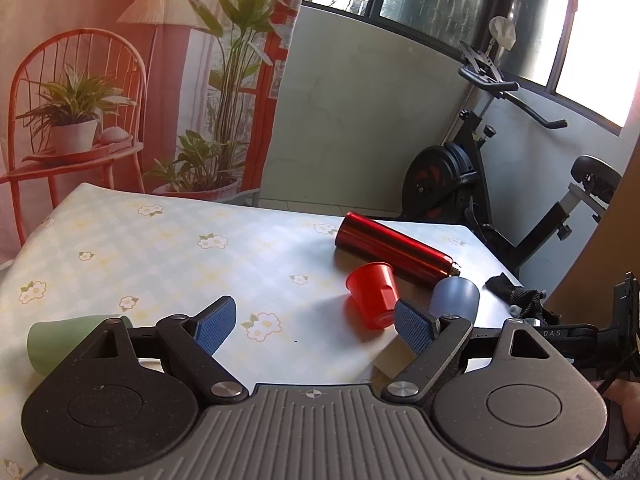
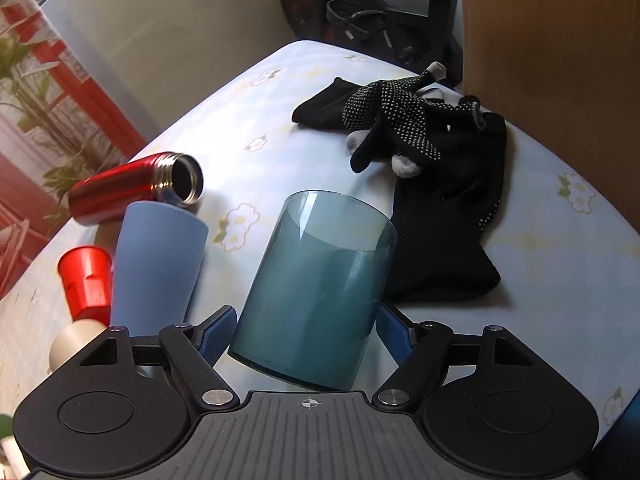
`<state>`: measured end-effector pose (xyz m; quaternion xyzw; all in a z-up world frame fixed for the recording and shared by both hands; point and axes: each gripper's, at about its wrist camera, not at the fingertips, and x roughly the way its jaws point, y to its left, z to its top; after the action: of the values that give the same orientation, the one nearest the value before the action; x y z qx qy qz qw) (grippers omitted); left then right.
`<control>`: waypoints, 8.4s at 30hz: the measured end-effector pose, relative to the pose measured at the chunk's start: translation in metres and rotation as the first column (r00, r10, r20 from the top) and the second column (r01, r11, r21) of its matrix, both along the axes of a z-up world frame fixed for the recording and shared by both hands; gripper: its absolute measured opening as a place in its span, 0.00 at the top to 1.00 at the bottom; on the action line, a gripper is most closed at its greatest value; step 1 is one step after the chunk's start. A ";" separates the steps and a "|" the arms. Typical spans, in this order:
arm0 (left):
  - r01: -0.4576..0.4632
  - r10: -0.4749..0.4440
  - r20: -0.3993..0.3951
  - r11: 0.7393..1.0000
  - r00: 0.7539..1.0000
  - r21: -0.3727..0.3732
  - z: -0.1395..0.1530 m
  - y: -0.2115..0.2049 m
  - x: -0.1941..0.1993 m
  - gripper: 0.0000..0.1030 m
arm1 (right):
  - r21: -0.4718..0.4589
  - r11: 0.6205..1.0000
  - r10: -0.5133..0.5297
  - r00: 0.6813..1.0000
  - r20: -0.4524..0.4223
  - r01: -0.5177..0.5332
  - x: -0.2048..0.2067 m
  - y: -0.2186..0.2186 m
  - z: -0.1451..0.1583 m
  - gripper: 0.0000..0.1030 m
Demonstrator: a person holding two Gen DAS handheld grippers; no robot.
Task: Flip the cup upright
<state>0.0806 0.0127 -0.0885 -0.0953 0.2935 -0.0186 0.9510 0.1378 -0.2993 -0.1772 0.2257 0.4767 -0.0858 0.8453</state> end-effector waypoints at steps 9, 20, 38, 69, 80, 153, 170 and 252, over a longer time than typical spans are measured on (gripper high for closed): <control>-0.019 0.019 -0.044 1.000 0.999 0.003 0.002 0.005 -0.013 0.19 | -0.042 0.987 0.155 0.985 0.071 -0.153 -0.021 0.016 0.019 0.33; -0.031 0.031 -0.064 1.000 0.997 -0.002 0.002 0.003 -0.018 0.19 | 0.058 0.983 0.176 0.984 -0.042 -0.173 -0.024 0.019 0.001 0.34; -0.052 0.052 -0.070 0.999 0.996 -0.002 0.004 0.009 -0.023 0.19 | 0.059 0.983 0.176 0.984 0.006 -0.176 -0.022 0.021 0.021 0.37; -0.289 0.289 -0.112 0.957 0.951 0.014 0.017 0.083 -0.046 0.19 | 0.137 0.775 0.626 0.779 -0.036 -0.617 0.034 0.261 0.008 0.37; -0.286 0.287 -0.135 0.958 0.948 0.024 0.011 0.081 -0.038 0.19 | 0.155 0.779 0.619 0.784 -0.042 -0.607 0.046 0.265 -0.001 0.36; 0.017 0.001 -0.177 0.995 0.984 0.096 -0.062 -0.009 0.080 0.32 | -0.069 0.963 0.268 0.917 0.296 -0.259 -0.029 0.064 0.060 0.32; 0.078 -0.053 -0.251 0.993 0.967 0.092 -0.070 -0.015 0.068 0.30 | -0.056 0.963 0.267 0.917 0.297 -0.263 -0.030 0.065 0.062 0.28; -0.121 0.110 0.063 0.969 0.992 0.216 0.085 -0.014 -0.085 0.01 | -0.306 0.855 0.514 0.765 0.387 -0.419 -0.112 0.149 0.185 0.00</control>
<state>-0.0043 -0.0016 -0.0032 -0.0062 0.2636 0.0669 0.9623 0.0259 -0.1506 0.0082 0.0266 0.2949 0.1358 0.9454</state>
